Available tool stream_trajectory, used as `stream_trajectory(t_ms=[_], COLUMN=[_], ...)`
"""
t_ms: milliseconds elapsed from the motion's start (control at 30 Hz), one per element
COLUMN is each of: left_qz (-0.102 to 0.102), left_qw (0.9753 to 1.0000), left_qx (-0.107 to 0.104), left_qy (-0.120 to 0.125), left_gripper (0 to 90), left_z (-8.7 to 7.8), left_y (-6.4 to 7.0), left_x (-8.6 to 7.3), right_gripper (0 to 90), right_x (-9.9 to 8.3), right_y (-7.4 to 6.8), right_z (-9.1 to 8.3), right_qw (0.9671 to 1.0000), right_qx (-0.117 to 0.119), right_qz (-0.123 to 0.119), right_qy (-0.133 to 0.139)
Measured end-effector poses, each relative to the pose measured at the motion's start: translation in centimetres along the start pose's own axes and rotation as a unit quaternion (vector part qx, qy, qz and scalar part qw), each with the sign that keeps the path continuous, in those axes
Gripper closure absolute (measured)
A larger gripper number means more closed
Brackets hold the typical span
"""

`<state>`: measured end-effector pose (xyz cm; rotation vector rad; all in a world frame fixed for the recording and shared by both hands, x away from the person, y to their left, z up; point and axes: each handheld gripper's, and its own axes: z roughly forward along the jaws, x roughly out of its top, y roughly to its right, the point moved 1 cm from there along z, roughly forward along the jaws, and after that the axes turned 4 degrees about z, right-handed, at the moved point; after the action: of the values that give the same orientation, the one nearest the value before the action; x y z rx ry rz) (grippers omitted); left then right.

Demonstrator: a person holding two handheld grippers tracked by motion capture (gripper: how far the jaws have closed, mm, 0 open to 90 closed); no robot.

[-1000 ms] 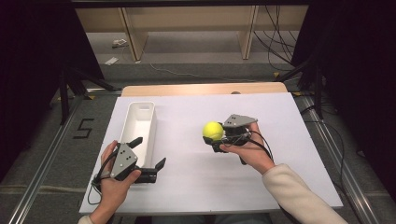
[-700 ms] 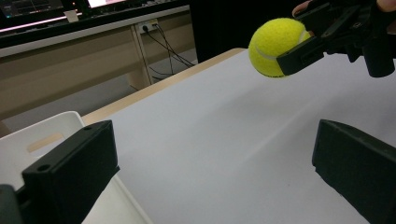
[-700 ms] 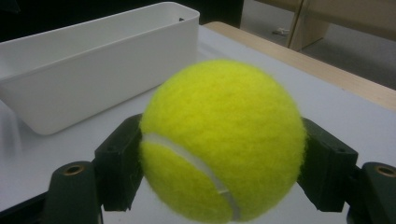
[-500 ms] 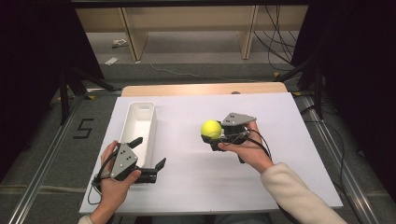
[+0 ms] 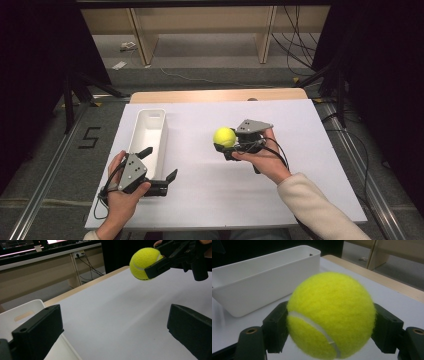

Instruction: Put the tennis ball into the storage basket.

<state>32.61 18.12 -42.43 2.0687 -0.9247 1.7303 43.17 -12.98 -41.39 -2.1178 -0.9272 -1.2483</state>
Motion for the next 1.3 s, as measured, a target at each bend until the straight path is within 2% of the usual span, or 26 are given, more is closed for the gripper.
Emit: stream_trajectory(t_ms=[1300], left_qz=[0.001], left_qw=[1.0], left_qx=[0.001], left_qy=[0.002], left_gripper=[0.0], left_z=[-0.1], left_y=[-0.02], left_x=[0.1], right_gripper=[26.8], right_x=[0.58], right_y=[-0.63], right_z=[0.88], right_qw=[1.0], right_qx=[0.008], right_qz=[-0.002], right_qy=[0.004])
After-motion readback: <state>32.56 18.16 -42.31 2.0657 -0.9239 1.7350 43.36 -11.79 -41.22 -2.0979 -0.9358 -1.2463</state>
